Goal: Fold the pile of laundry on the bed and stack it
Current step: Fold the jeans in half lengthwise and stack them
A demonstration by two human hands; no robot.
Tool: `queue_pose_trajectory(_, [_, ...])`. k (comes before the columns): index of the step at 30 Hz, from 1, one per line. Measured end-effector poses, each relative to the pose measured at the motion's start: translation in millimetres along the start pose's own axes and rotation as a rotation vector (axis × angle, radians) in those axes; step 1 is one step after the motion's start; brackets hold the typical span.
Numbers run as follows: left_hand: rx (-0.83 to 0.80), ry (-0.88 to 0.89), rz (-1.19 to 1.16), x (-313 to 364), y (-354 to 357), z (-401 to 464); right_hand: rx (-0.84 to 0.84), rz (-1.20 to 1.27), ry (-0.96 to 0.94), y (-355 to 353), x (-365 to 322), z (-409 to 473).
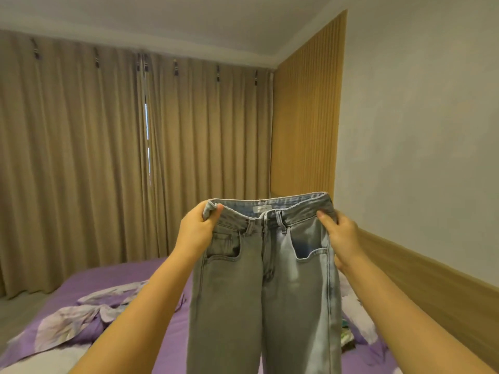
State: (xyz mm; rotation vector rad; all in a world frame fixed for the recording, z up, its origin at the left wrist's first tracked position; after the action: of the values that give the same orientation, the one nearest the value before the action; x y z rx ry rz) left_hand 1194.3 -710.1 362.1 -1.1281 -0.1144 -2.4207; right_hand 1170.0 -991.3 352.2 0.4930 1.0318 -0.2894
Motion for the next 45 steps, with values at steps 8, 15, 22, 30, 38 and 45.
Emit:
queue_pose_trajectory(8, [0.184,-0.022,0.271,-5,14,8,-0.091,-0.112,-0.128,-22,19,57])
queue_pose_trajectory(15, [0.332,-0.03,0.39,1,44,18,-0.176,-0.172,-0.252,-28,47,124])
queue_pose_trajectory(22, [0.394,-0.055,0.429,9,70,27,-0.228,-0.25,-0.271,-28,67,174])
queue_pose_trajectory(30, [0.555,-0.259,0.28,30,110,41,-0.144,-0.287,-0.262,-7,49,190])
queue_pose_trajectory(38, [0.366,-0.309,-0.116,42,177,9,-0.335,-0.139,-0.252,38,26,116])
queue_pose_trajectory(45, [0.393,-0.251,-0.057,25,174,7,-0.427,-0.137,-0.314,57,30,80])
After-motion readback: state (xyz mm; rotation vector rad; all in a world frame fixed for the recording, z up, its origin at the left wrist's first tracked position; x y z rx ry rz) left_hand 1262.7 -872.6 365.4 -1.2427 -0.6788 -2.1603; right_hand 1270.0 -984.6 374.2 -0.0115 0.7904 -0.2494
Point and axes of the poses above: each hand's wrist, its own z-axis towards the middle knuckle, its own y-axis out of the palm, x = y × z, the point moved 1 cm from there along z, towards the middle knuckle, and after that the axes turned 11 degrees about x, right-handed, at the moved point
